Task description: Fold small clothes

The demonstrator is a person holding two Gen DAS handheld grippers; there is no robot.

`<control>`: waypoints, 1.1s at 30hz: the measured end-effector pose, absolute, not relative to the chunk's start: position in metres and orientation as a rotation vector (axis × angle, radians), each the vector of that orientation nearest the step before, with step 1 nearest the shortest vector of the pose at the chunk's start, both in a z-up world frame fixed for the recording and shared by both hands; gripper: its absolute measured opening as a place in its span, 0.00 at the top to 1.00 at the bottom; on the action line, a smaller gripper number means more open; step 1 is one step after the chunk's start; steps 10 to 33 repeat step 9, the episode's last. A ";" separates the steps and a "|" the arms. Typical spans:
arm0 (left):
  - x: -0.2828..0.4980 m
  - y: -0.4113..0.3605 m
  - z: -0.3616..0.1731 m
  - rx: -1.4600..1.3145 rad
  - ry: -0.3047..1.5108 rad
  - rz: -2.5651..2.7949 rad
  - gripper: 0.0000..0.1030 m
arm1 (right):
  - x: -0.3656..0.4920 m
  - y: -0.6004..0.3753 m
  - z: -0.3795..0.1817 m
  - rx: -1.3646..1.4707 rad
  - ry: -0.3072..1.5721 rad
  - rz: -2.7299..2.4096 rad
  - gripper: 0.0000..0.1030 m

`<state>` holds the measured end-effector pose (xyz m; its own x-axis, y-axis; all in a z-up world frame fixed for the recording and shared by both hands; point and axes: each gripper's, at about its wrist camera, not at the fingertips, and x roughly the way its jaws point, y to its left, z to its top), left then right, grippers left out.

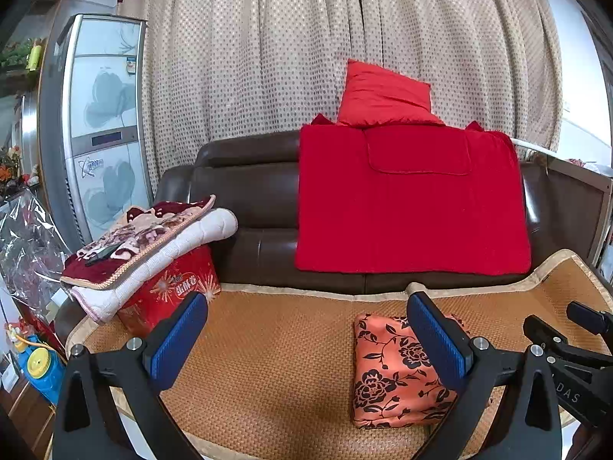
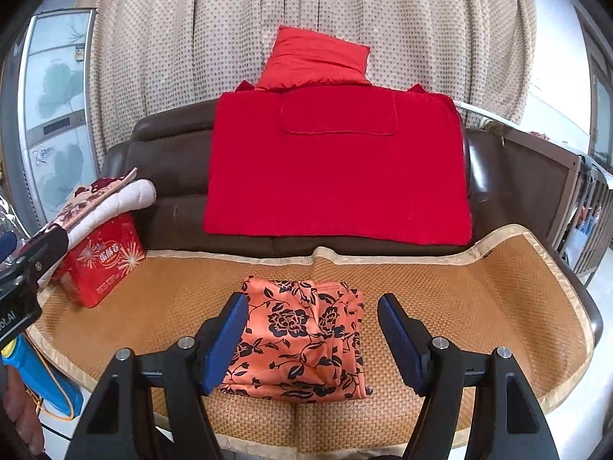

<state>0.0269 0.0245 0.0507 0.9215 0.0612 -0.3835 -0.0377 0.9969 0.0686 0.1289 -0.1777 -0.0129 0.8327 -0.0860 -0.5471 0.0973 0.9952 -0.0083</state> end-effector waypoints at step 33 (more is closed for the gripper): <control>0.067 0.012 0.033 0.084 0.435 0.072 0.00 | 0.175 -0.196 -0.034 0.061 0.626 -0.077 0.28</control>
